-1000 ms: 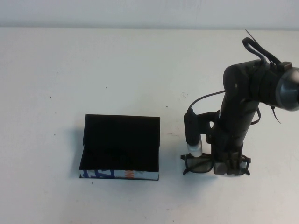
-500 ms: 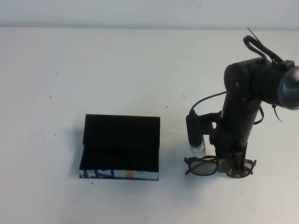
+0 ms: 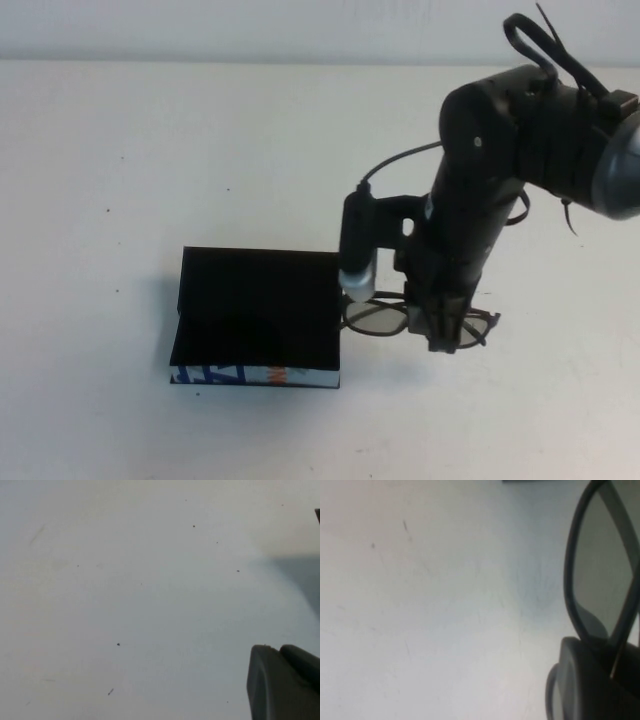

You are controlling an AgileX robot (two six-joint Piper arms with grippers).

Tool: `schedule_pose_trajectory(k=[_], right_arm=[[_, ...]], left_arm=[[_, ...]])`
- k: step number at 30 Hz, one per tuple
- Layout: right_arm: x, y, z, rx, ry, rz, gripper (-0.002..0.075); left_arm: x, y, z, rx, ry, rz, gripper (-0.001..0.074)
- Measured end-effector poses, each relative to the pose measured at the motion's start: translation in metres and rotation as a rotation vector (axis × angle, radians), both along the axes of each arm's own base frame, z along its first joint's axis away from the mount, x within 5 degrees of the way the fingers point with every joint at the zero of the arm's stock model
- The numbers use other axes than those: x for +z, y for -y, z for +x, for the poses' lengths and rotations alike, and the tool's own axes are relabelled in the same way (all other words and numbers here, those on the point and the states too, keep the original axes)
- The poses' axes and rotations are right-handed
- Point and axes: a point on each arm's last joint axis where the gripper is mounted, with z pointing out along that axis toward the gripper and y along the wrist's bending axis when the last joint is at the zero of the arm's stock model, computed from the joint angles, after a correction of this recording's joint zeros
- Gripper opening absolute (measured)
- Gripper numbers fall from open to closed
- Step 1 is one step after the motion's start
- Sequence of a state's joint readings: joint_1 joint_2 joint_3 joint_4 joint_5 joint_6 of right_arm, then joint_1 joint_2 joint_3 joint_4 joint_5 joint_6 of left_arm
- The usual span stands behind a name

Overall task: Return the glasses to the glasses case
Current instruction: Place the glasses in the glasses case

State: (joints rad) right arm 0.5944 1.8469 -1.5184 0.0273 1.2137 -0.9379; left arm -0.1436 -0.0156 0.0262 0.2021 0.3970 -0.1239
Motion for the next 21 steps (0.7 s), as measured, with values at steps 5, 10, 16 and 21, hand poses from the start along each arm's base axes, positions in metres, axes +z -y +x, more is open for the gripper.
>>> schedule_pose_trajectory(k=[5,10,16,21], right_arm=[[0.017,-0.042,-0.010,0.098,0.059,0.046,0.0044],[0.017,-0.086,-0.010,0.144,0.092,0.077,0.0044],[0.000,-0.121,-0.011,0.194,0.091,0.077,0.0044],[-0.010,-0.134,-0.011,0.196,0.084,0.076,0.0043]], left_arm=[[0.000,0.000,0.000,0.000,0.000,0.000,0.0000],[0.000,0.000,0.000,0.000,0.000,0.000,0.0000],[0.000,0.000,0.000,0.000,0.000,0.000,0.0000],[0.000,0.000,0.000,0.000,0.000,0.000,0.0000]])
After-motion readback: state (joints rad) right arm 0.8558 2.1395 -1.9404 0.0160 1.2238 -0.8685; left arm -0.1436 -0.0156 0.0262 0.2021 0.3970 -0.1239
